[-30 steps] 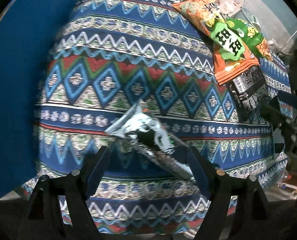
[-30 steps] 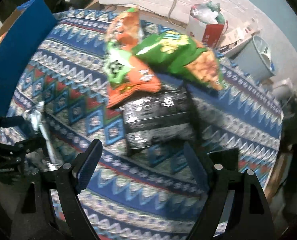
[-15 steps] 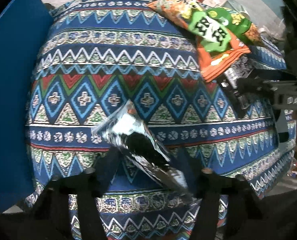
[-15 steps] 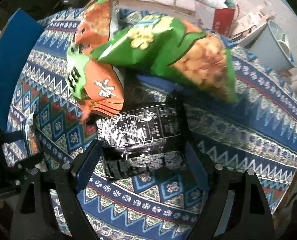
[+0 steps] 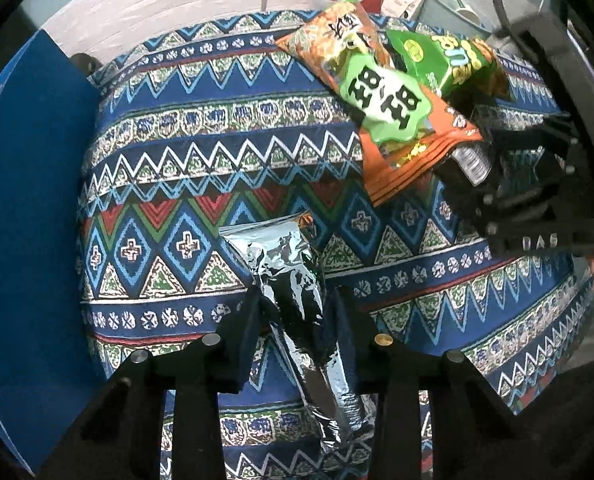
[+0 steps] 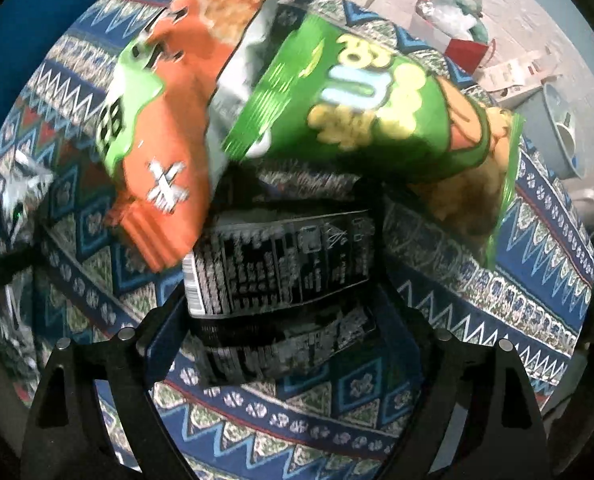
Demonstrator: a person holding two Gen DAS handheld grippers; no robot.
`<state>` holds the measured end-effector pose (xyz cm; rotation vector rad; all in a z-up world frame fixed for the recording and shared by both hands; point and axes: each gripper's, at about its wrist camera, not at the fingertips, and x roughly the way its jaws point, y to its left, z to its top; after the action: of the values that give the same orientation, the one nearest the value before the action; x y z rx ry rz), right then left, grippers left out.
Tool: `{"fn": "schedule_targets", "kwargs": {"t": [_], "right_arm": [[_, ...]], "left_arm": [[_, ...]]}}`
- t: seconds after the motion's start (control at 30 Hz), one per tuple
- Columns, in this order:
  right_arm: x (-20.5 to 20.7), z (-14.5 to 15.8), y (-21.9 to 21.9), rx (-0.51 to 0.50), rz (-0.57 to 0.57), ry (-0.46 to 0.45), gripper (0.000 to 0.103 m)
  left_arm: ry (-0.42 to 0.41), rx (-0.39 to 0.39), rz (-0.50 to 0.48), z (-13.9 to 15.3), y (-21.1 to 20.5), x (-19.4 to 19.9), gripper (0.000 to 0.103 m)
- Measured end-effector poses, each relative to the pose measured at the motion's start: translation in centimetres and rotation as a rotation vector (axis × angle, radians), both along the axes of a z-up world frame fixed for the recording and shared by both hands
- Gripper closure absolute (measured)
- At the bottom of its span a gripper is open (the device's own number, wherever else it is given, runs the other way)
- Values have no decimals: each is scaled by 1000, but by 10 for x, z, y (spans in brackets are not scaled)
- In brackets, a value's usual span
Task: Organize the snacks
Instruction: 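Grasp the black snack bag with the right gripper while the left grasps the silver bag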
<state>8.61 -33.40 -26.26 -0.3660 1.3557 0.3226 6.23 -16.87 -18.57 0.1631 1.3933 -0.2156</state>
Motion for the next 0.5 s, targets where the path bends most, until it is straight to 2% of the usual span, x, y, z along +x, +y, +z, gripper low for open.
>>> {"fn": "schedule_targets", "kwargs": {"t": [0.03, 0.1, 0.13, 0.2, 0.27, 0.33, 0.37, 0.5], "right_arm": [[3, 0, -1, 6, -7, -1, 17], [7, 2, -6, 21, -15, -2, 19], [7, 3, -8, 26, -23, -7, 24], [8, 5, -12, 31, -39, -21, 34], [9, 7, -16, 41, -49, -28, 40], [2, 12, -16, 44, -58, -43, 48], [-1, 15, -15, 42, -60, -52, 50], [-18, 26, -18, 66, -95, -63, 61]], "left_arm": [[14, -2, 2, -4, 0, 0, 67], [45, -8, 11, -10, 2, 1, 60], [35, -10, 9, -10, 3, 0, 58], [35, 4, 9, -11, 3, 0, 47], [38, -5, 12, -15, 3, -4, 47], [34, -12, 3, -15, 9, -21, 53], [37, -17, -7, -19, 10, -32, 68], [35, -30, -29, -20, 3, -41, 75]]}}
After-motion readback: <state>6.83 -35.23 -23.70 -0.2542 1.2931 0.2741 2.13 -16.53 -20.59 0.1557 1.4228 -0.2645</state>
